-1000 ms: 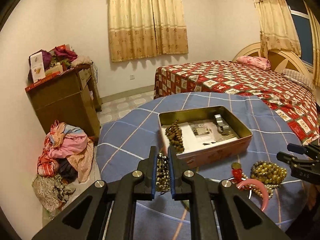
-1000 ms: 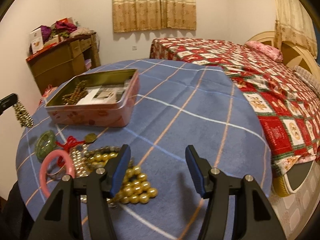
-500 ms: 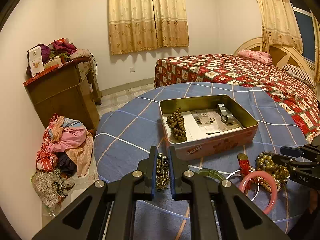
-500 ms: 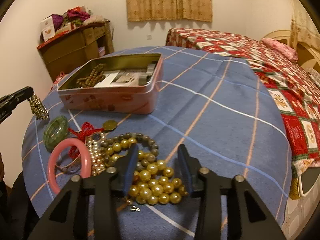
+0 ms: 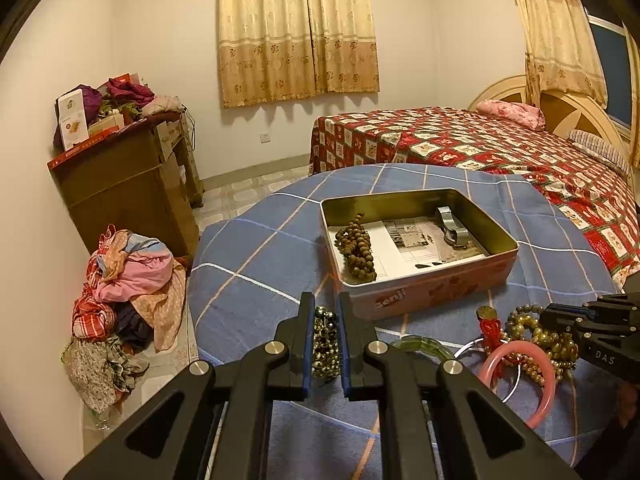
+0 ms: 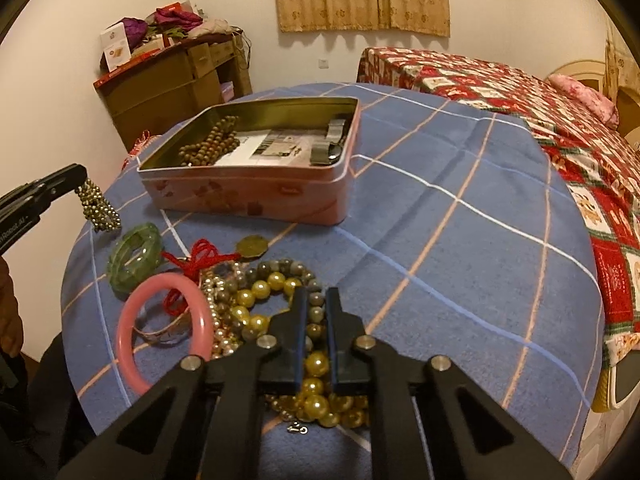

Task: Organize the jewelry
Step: 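Grasp the grey bead necklace with the right gripper while the left gripper lifts the gold strand, then carry both strands over the tin while the left gripper releases the gold strand inside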

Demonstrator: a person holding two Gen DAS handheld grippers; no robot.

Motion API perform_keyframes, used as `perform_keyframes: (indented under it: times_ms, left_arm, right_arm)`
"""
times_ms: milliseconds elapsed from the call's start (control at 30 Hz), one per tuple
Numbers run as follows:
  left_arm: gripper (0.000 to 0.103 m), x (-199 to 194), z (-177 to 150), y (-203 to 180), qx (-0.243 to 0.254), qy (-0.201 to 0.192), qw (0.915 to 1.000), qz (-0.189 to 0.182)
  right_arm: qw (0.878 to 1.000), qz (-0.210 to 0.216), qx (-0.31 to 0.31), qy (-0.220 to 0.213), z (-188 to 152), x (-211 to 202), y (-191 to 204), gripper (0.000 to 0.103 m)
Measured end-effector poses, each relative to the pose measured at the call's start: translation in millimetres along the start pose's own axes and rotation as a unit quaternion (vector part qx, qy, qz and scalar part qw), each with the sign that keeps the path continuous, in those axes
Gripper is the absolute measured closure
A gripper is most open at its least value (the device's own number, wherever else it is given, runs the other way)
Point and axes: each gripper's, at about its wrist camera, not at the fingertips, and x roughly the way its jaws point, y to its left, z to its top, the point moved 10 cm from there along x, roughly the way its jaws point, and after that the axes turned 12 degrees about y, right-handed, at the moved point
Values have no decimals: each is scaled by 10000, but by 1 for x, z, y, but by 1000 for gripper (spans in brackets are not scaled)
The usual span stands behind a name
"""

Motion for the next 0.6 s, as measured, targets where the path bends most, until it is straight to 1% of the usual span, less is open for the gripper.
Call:
perform_keyframes:
  times_ms: [167,300,400,600]
  left_arm:
    - [94,0,0,0,-6,-8,10000,-2]
    - [93,-4,2,0,-11,-60,10000,-11]
    - [94,-9,5,0,-7,-107,9999,-30]
    - [94,-16,16,-6,58,-207,9997,-94]
  right_arm:
    - [9998,-126,-25,-181,4,-6,-1,92]
    - [9987,-243,-108,-440,11,-21,1,92]
    - [9972,-362,-221,-612,18,-32,6,92]
    - [9953,-424,-323,-803,31,-43,11,92]
